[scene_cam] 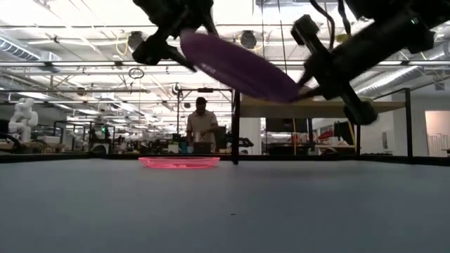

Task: Place and stack plates onto a shelf
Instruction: Stack the large purple plate on the large white plate on the shelf

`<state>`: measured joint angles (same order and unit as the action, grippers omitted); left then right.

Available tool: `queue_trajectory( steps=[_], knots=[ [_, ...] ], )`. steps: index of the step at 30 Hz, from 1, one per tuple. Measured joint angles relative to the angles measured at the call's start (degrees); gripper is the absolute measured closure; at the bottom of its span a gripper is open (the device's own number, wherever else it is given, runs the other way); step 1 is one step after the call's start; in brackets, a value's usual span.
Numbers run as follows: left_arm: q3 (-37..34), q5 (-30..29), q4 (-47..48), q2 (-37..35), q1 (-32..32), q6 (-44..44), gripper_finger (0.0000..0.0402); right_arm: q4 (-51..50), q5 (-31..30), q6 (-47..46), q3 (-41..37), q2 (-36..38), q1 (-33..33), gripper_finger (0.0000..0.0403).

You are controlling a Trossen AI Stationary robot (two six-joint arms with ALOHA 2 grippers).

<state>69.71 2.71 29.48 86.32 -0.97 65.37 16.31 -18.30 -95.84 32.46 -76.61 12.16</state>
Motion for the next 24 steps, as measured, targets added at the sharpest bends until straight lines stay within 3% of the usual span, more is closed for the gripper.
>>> queue_trajectory(
  steps=[18, 24],
  knots=[
    [0.1, -9.0, 0.7, -0.9, 0.0, 7.2, 0.0111, -3.2, -1.6, 0.1, 0.9, 0.0, -0.2, 0.0402],
    [0.1, -9.2, 3.2, -0.9, 0.0, 9.2, 0.0158, -3.4, -2.6, 0.3, 0.9, 0.0, -0.2, 0.0402]
  ],
)
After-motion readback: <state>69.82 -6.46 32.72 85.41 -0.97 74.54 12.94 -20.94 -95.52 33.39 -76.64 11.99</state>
